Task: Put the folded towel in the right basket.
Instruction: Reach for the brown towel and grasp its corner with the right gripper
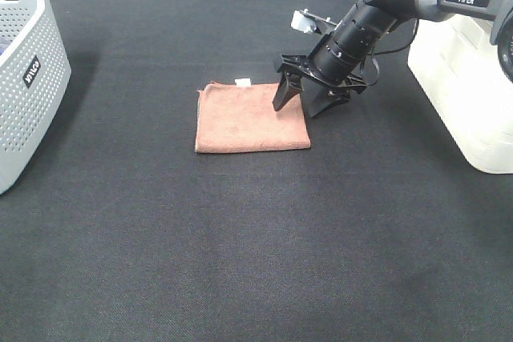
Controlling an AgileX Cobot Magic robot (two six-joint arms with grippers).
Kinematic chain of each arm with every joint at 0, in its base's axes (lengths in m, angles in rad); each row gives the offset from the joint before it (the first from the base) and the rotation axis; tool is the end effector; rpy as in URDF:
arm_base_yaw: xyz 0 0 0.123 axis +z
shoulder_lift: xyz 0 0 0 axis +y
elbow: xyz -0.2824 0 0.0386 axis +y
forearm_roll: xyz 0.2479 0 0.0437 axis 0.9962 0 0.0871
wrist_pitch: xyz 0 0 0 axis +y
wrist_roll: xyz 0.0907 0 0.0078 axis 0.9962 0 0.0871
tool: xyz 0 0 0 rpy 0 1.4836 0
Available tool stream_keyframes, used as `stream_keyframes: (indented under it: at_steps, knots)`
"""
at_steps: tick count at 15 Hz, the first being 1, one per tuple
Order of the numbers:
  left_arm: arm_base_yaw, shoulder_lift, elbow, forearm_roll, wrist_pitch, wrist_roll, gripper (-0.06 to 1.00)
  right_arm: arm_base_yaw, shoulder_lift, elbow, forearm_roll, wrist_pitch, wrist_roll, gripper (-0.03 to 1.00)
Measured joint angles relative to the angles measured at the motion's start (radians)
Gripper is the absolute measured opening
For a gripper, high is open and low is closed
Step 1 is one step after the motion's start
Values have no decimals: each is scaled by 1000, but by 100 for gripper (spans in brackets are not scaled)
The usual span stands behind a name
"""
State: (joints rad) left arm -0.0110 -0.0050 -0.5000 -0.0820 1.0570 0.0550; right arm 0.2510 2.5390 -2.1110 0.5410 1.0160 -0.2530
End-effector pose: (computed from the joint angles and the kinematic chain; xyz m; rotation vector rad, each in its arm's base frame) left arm -0.0057 -0.0064 0.2777 0.0709 2.0324 -0.0703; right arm 0.4949 0.1681 0.1096 -0.3743 2.8229 0.7104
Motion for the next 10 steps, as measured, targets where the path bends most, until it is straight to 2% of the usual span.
stream_keyframes:
  at_steps: [4, 7, 10]
  knots:
    - [0, 0, 0, 0, 0, 0, 88, 0, 1, 0, -29, -6, 0, 70]
    - [0, 0, 0, 0, 0, 0, 88, 0, 19, -7, 6, -8, 0, 70]
    - [0, 0, 0, 0, 0, 0, 88, 0, 29, -8, 69, -8, -11, 61]
